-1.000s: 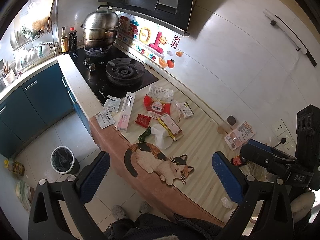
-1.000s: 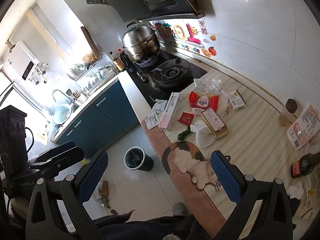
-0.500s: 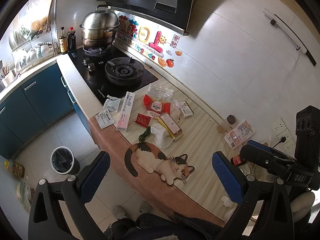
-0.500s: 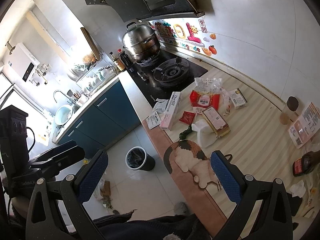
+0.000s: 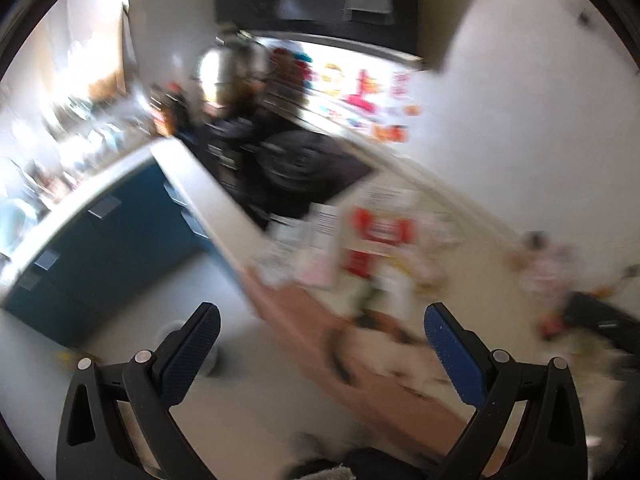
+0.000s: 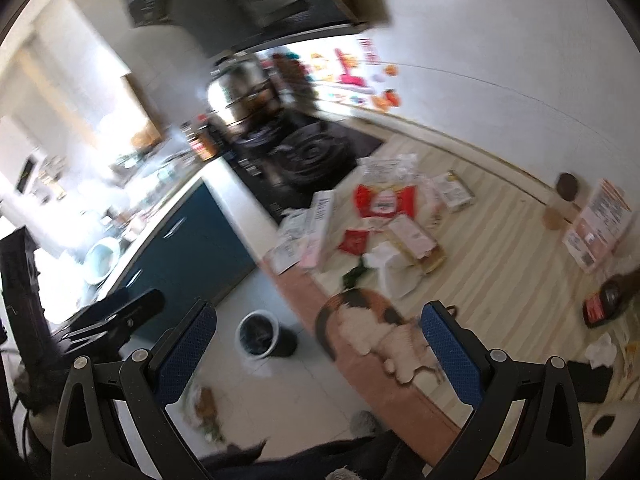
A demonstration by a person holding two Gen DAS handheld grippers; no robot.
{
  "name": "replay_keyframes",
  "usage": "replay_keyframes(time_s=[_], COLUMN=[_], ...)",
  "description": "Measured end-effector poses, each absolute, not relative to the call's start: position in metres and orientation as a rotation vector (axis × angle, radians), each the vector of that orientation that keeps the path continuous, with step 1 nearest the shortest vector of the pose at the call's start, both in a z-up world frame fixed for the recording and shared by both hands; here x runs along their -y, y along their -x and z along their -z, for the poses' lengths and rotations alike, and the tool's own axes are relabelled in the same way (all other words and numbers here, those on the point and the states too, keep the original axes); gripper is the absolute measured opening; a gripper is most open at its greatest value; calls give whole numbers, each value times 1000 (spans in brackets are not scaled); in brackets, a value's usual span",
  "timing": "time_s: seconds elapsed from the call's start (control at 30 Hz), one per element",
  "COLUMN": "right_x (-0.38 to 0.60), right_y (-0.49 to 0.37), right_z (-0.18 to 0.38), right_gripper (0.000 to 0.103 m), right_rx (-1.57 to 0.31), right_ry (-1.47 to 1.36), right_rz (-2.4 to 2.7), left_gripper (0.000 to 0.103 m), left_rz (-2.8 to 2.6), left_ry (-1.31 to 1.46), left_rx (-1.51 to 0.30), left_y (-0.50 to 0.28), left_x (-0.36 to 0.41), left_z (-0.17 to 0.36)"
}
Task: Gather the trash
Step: 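Grasp the white toothpaste box with the left tool while the right tool grasps the brown packet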
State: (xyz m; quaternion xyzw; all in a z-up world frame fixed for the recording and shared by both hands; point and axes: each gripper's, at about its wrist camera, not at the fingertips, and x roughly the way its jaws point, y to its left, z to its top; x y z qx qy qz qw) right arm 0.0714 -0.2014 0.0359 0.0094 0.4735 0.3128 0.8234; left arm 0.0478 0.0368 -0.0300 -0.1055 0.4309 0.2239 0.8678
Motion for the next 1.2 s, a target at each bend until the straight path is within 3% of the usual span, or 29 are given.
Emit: replay_keyframes(time_s=[0.2, 0.57, 0.77, 0.8, 0.83, 0.87, 1.1, 1.13, 1.2], right_x=[181, 119, 91, 89, 85, 83, 92, 96, 104], right_y=[-126, -305, -354, -357, -360, -361, -362, -362, -360], right_z=[17, 194, 266, 272, 282, 288, 301, 300, 293], right_gripper=[103, 103, 103, 102, 97, 89, 66, 34, 27], right_rx=[-1005, -1257, -1383, -1395, -1417, -1432, -1453, -1450, -1440], right_ry=[12, 235, 345, 352, 367, 375, 270, 242, 182], right_rz=[-460, -378, -421, -430, -447, -458, -505, -504, -513], left_gripper=[103, 99, 77, 68, 62, 42, 41, 41, 41], left_rz=[-523, -426, -341, -337, -337, -341, -337, -340, -346], left_ry=[165, 240, 285, 287, 283, 274, 257, 260, 258], left_rx=[-1069, -1409, -1536, -1548, -1557, -1563, -1512, -1499, -1459], left_y=[-109, -252, -305, -310, -312, -313, -306, -303, -296], left_x=[-85, -131, -135, -136, -136, -136, -136, -135, -134], left_z=[114, 260, 312, 316, 319, 321, 286, 277, 256])
